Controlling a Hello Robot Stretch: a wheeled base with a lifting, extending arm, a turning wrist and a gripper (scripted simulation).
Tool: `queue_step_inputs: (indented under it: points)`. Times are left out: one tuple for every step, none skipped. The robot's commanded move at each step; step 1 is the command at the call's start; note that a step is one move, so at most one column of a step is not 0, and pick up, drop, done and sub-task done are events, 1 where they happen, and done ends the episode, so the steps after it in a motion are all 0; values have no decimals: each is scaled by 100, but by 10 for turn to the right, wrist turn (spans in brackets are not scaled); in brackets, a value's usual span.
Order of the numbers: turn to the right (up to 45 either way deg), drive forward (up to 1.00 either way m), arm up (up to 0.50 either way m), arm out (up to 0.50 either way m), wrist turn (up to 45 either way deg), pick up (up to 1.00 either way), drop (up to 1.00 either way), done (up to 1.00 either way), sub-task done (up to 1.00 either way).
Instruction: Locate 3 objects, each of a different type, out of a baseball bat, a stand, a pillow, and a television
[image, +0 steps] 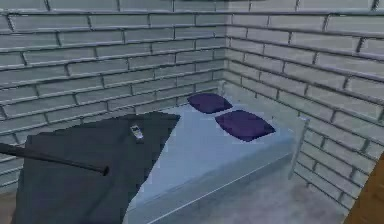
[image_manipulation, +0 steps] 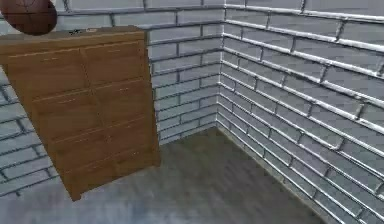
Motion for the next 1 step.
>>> queue_step_inputs:
  points:
    - [-300,0,0,0,0,0,0,0,0]
